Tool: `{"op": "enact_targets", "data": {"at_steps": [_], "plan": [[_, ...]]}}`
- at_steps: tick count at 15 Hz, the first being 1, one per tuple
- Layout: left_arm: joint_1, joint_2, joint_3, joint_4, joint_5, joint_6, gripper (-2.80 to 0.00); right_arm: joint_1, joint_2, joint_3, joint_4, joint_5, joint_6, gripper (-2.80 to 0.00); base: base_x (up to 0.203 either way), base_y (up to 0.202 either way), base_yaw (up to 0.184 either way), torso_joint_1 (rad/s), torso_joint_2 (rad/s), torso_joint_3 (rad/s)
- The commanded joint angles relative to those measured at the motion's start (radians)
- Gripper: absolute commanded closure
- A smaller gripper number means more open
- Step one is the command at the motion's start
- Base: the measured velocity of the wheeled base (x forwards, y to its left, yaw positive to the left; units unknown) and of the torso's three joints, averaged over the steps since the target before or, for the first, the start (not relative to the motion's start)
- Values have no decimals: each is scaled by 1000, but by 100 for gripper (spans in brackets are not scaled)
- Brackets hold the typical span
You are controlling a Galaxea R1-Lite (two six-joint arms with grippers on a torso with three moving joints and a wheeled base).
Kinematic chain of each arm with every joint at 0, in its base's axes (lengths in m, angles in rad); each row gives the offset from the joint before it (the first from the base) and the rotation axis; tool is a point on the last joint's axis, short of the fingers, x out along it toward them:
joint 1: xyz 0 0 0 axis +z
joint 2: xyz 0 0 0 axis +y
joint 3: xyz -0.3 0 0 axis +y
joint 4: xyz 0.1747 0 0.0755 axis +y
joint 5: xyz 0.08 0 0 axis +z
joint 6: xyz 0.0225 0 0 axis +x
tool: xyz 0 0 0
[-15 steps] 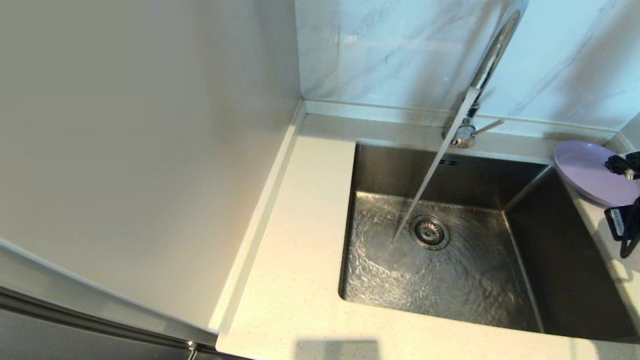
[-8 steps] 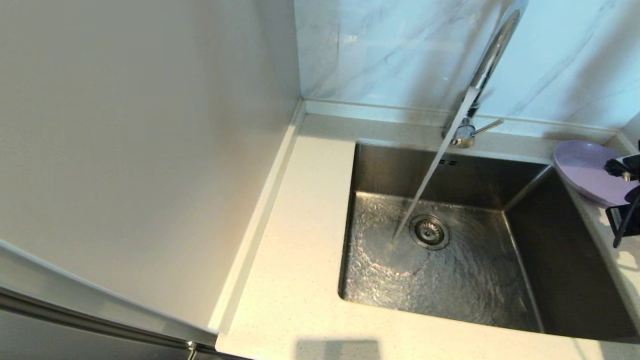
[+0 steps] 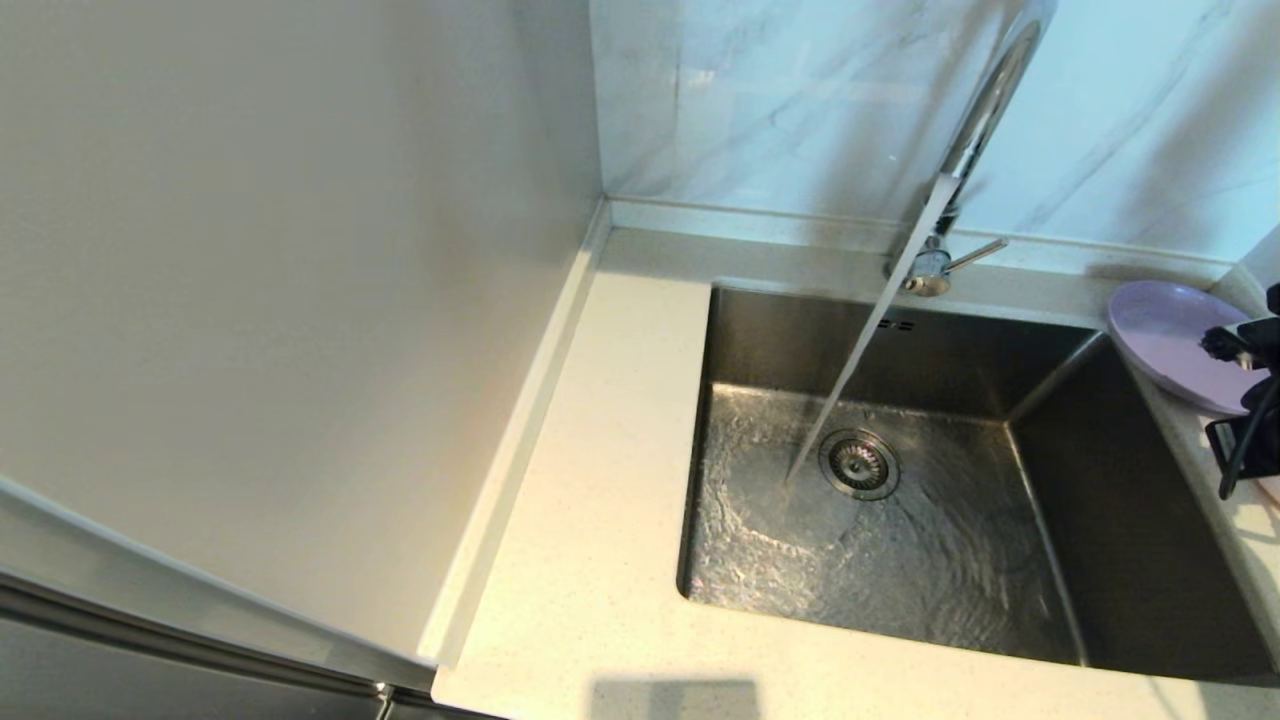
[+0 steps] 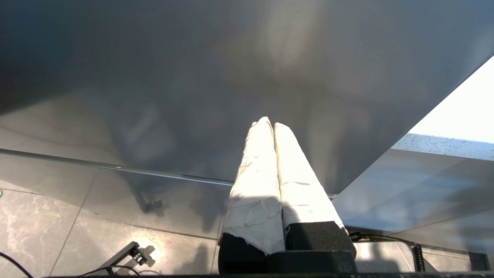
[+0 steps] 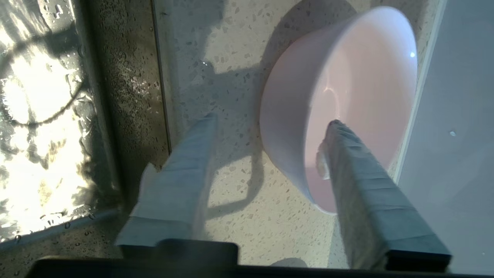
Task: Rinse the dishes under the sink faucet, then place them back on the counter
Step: Place the bowl on the table, then pick up the bowl
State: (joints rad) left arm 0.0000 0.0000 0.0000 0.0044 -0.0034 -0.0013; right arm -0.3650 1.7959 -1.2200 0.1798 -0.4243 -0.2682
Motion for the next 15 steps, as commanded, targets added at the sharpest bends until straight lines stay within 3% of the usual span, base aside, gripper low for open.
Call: {"op": "enact_targets", "data": {"at_steps": [1, 6, 7, 11, 15], "plan": [[0, 0, 0, 0, 0, 0, 0, 0, -30, -22, -3, -2, -1, -280, 0, 0, 0, 0, 0, 0], [0, 0, 0, 0, 0, 0, 0, 0, -234, -30, 5, 28, -55, -280, 0, 0, 0, 0, 0, 0], [0, 0, 0, 0, 0, 0, 0, 1, -272, -18, 7, 45, -73, 0, 0, 0, 0, 0, 0, 0], [0, 0, 0, 0, 0, 0, 0, 3, -401, 83, 32, 85, -140, 0, 0, 0, 0, 0, 0, 0], [0, 0, 0, 0, 0, 0, 0, -10, -529, 92, 215, 96, -134, 0, 0, 0, 0, 0, 0, 0]]}}
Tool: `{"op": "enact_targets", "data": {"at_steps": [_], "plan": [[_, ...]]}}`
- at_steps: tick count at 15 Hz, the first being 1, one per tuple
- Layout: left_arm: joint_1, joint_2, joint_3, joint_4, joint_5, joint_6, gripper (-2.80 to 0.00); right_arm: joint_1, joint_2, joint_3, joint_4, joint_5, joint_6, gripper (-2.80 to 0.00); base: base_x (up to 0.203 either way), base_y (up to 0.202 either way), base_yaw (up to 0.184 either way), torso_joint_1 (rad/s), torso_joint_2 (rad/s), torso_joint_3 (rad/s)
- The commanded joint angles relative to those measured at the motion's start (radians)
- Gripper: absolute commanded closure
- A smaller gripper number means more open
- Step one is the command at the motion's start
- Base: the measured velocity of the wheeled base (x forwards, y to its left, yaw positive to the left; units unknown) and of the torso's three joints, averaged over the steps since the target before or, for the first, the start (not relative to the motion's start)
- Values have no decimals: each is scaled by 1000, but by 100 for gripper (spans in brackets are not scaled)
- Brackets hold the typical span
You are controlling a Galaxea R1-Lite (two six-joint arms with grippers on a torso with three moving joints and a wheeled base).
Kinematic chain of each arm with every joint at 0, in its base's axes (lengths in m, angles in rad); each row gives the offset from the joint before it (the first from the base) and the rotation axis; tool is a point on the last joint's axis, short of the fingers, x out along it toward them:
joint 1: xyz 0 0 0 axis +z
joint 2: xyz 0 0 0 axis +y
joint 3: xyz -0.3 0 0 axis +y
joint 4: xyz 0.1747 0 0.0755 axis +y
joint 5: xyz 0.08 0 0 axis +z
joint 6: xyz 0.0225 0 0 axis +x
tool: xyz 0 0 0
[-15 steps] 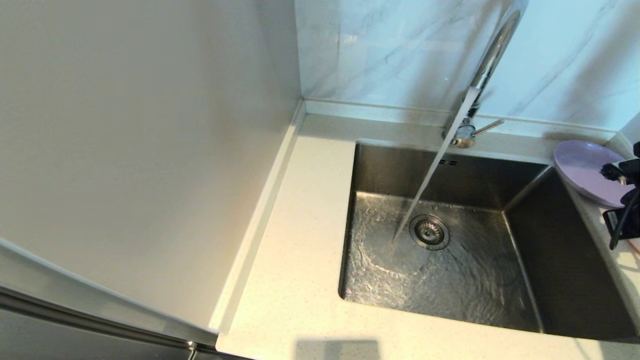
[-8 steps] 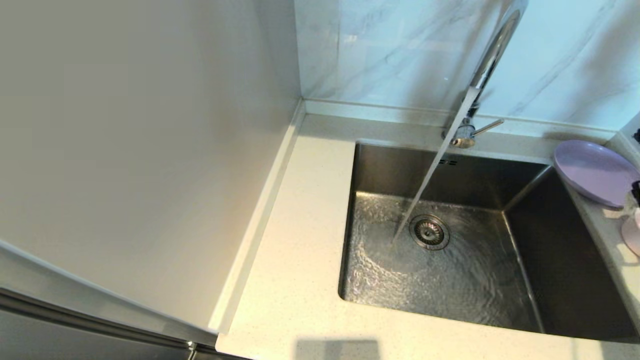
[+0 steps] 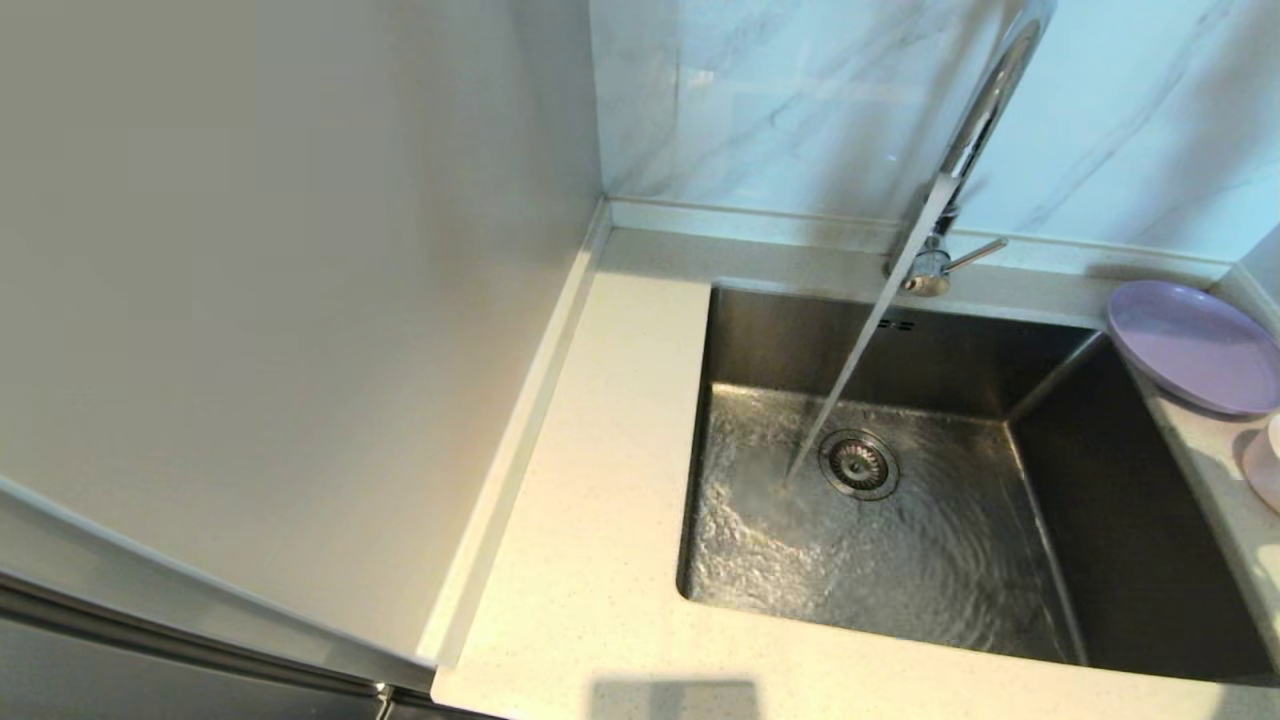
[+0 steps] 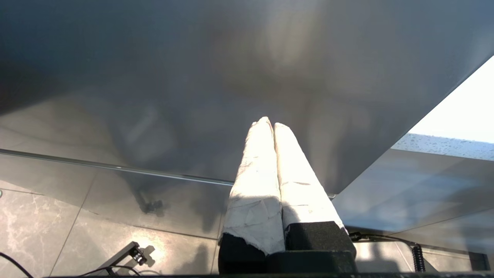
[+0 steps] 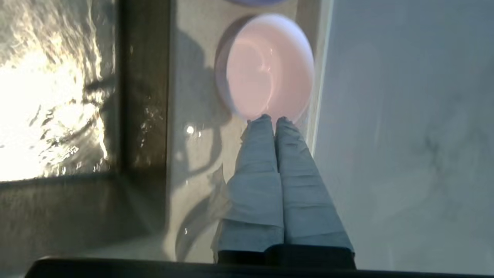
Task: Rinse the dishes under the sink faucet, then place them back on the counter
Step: Pick up the bowl
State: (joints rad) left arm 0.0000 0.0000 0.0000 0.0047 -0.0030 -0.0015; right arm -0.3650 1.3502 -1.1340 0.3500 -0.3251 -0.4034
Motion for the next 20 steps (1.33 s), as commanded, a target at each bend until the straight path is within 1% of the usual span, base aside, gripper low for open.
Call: {"op": "enact_targets", "data": {"at_steps": [1, 3, 5, 7, 8, 9, 11, 13, 14, 15, 17, 20], "plan": [[0, 0, 0, 0, 0, 0, 0, -39, -109, 13, 96, -2, 24, 0, 0, 0, 0, 0, 0, 0], [0, 0, 0, 0, 0, 0, 0, -79, -134, 32, 188, -3, 86, 0, 0, 0, 0, 0, 0, 0], [0, 0, 0, 0, 0, 0, 0, -128, -134, 92, 200, -4, 150, 0, 0, 0, 0, 0, 0, 0], [0, 0, 0, 0, 0, 0, 0, -187, -130, 155, 199, -5, 182, 0, 0, 0, 0, 0, 0, 0], [0, 0, 0, 0, 0, 0, 0, -202, -121, 172, 201, -4, 221, 0, 0, 0, 0, 0, 0, 0], [0, 0, 0, 0, 0, 0, 0, -205, -109, 182, 202, -2, 262, 0, 0, 0, 0, 0, 0, 0], [0, 0, 0, 0, 0, 0, 0, -206, -98, 195, 214, 5, 309, 0, 0, 0, 0, 0, 0, 0], [0, 0, 0, 0, 0, 0, 0, -202, -97, 205, 248, 31, 350, 0, 0, 0, 0, 0, 0, 0], [0, 0, 0, 0, 0, 0, 0, -201, -97, 208, 268, 49, 360, -243, 0, 0, 0, 0, 0, 0], [0, 0, 0, 0, 0, 0, 0, -201, -97, 220, 277, 56, 360, -280, 0, 0, 0, 0, 0, 0], [0, 0, 0, 0, 0, 0, 0, -198, -94, 249, 278, 63, 362, -280, 0, 0, 0, 0, 0, 0], [0, 0, 0, 0, 0, 0, 0, -198, -88, 275, 277, 108, 362, -280, 0, 0, 0, 0, 0, 0]]}}
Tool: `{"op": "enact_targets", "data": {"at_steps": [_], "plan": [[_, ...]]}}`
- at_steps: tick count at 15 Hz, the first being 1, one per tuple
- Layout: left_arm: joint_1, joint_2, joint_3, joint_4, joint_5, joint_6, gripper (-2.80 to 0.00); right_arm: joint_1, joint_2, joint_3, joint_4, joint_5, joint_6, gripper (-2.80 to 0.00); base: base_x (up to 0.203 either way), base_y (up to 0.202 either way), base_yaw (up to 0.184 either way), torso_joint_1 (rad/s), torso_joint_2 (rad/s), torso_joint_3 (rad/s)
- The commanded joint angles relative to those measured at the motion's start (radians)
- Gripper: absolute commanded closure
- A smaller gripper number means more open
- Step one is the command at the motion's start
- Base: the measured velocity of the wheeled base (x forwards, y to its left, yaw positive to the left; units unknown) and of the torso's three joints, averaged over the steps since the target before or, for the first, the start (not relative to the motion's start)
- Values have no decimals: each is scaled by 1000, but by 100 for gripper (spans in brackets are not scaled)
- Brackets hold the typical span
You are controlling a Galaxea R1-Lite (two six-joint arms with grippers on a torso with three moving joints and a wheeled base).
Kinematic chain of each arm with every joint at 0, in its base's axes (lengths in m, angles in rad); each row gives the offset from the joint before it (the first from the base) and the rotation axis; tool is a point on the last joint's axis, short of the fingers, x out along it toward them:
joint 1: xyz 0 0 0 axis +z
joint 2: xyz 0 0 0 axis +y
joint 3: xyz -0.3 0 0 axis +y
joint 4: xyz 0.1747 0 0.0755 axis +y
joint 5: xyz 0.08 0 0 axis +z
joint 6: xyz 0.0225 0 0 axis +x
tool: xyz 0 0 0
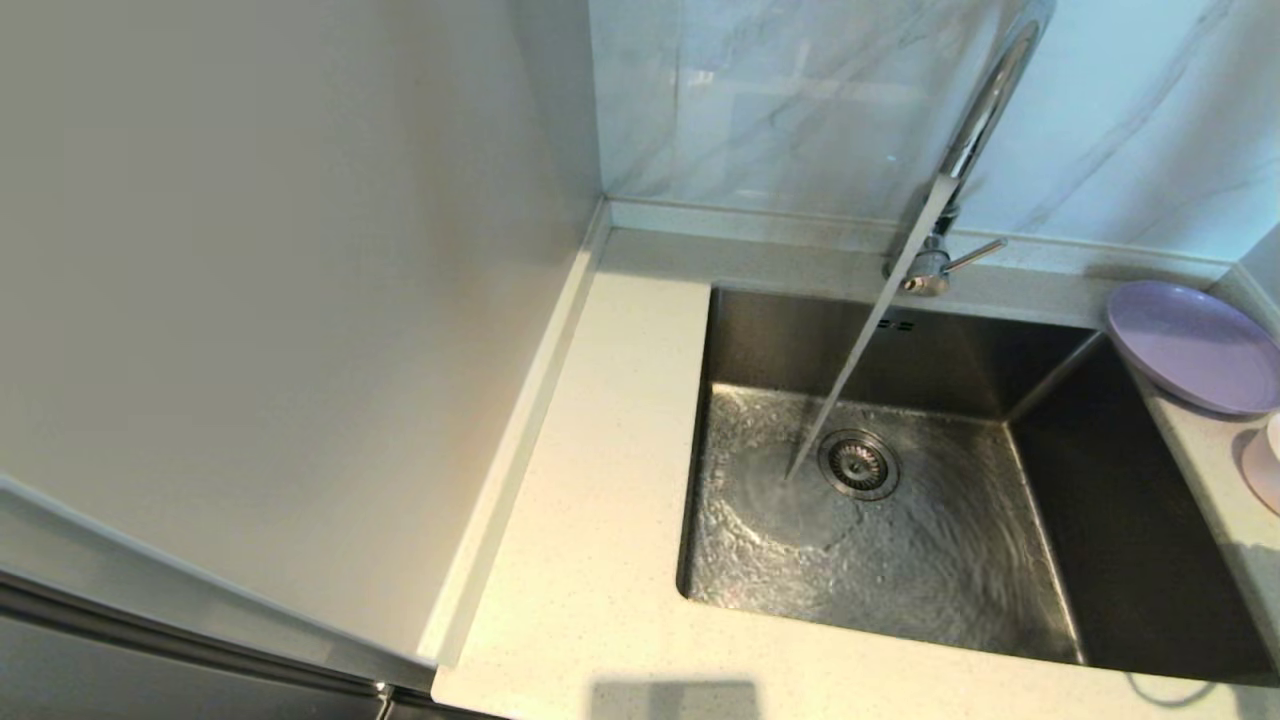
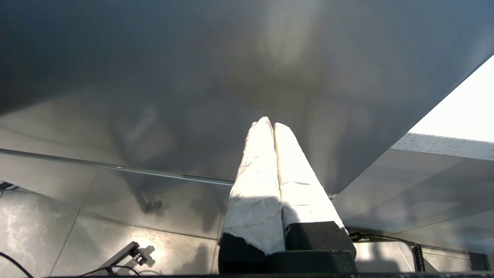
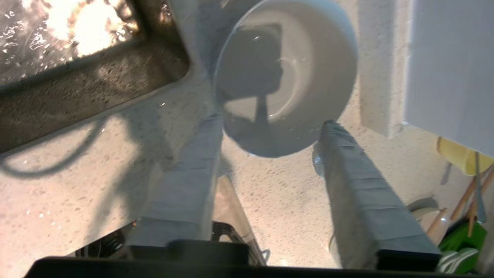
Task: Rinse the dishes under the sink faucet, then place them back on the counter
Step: Pick up the bowl
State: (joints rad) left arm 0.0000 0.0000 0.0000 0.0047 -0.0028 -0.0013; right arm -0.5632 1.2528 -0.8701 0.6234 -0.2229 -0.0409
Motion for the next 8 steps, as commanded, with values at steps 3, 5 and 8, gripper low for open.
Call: {"op": "enact_targets", "data": {"at_steps": [3, 5, 8], "plan": [[0, 0, 0, 0, 0, 0, 0, 19, 34, 14, 4, 52, -3, -280, 0, 0, 0, 0, 0, 0], [0, 0, 0, 0, 0, 0, 0, 41, 59, 14, 0, 54, -4, -280, 0, 0, 0, 0, 0, 0], [0, 0, 0, 0, 0, 0, 0, 43, 101, 15, -6, 54, -2, -280, 0, 0, 0, 0, 0, 0]]}}
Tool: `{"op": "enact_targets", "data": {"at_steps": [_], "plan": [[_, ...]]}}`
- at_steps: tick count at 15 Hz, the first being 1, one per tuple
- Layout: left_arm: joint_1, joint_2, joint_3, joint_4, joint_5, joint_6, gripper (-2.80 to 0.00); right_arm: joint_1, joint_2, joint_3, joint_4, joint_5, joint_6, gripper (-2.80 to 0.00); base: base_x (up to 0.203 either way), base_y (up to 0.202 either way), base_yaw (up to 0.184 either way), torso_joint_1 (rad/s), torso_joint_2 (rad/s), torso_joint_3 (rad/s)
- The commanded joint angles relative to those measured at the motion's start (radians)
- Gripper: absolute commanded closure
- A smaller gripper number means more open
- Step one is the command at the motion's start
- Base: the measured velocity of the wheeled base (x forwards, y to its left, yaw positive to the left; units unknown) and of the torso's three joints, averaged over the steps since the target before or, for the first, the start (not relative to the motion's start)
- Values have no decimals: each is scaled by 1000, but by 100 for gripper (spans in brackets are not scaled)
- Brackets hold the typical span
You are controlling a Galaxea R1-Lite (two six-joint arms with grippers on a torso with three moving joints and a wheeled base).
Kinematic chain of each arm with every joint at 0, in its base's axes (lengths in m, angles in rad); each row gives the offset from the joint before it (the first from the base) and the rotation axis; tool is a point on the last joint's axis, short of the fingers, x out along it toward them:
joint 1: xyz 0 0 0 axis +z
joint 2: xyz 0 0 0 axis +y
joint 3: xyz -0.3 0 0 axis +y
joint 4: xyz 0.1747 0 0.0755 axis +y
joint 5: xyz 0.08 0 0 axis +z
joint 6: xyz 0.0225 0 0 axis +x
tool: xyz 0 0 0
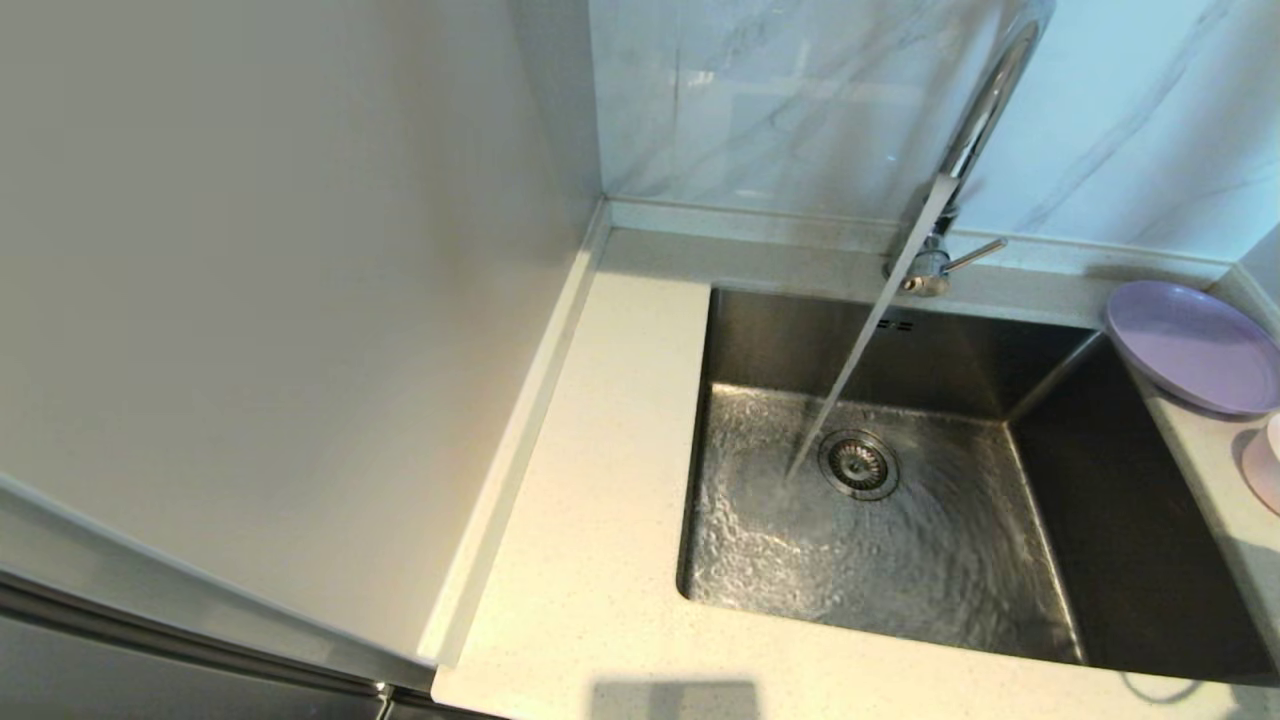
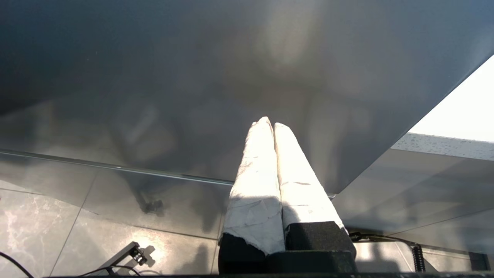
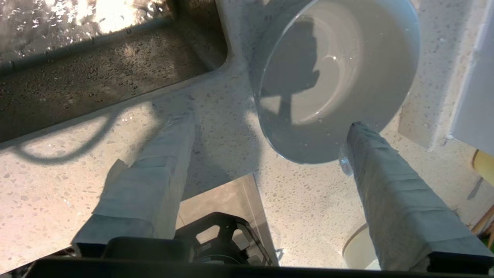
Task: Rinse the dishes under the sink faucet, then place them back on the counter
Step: Pick up the bowl
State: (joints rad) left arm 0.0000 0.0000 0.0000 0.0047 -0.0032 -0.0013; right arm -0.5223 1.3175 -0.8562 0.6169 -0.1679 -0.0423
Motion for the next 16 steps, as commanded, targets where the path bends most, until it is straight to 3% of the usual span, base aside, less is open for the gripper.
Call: {"op": "enact_targets", "data": {"at_steps": [1, 5, 12, 13, 16], "plan": [[0, 0, 0, 0, 0, 0, 0, 2, 50, 3, -12, -2, -1, -280, 0, 0, 0, 0, 0, 0], [0, 0, 0, 0, 0, 0, 0, 2, 105, 27, -87, -8, -3, -280, 0, 0, 0, 0, 0, 0], [0, 0, 0, 0, 0, 0, 0, 1, 143, 57, -96, -13, -2, -280, 0, 0, 0, 0, 0, 0], [0, 0, 0, 0, 0, 0, 0, 1, 148, 62, -96, -13, -2, 0, 0, 0, 0, 0, 0, 0], [0, 0, 0, 0, 0, 0, 0, 1, 158, 65, -97, -23, -2, 0, 0, 0, 0, 0, 0, 0]]}}
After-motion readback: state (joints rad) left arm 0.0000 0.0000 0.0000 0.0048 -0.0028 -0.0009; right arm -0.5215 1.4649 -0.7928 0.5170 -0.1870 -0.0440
